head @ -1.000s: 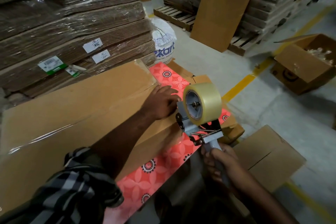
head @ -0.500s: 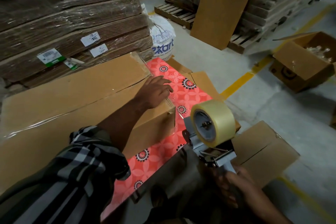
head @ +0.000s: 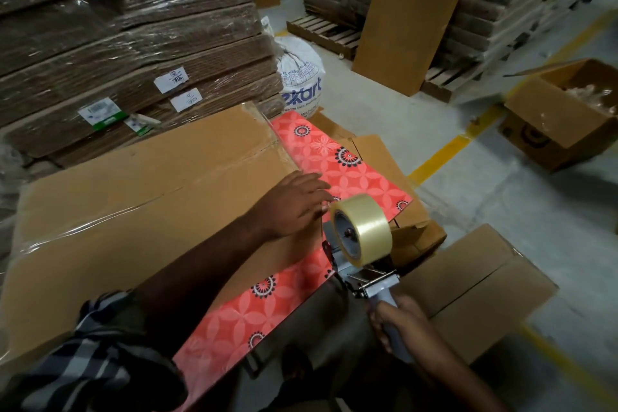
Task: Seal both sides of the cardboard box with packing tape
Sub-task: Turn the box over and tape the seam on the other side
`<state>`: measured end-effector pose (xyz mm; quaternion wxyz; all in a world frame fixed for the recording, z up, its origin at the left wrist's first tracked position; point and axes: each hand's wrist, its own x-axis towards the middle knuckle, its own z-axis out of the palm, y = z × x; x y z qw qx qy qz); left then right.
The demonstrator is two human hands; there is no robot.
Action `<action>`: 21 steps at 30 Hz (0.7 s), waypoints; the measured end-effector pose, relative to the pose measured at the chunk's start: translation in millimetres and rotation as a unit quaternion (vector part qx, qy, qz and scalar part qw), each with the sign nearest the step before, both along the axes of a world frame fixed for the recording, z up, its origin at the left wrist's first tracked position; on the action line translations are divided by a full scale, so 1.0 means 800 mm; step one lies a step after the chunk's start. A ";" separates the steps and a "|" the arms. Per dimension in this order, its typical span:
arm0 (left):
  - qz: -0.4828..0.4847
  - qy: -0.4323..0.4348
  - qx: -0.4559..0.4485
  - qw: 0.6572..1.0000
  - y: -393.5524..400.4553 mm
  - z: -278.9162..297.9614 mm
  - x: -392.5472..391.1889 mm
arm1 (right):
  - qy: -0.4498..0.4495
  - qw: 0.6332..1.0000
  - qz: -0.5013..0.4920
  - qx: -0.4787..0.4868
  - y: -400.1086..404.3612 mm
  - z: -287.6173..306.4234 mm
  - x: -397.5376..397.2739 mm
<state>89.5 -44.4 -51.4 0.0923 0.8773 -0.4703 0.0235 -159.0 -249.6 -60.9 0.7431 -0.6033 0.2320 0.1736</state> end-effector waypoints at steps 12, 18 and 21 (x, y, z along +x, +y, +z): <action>0.090 0.018 -0.049 0.995 -0.004 -0.003 0.006 | 0.011 0.993 -0.005 -0.115 0.025 -0.037 0.048; 0.130 0.001 -0.047 0.990 -0.006 -0.005 0.006 | -0.009 0.977 -0.003 -0.213 0.027 -0.058 0.060; 0.140 -0.002 -0.034 0.990 -0.008 -0.001 0.006 | -0.018 0.969 0.014 -0.246 0.018 -0.050 0.066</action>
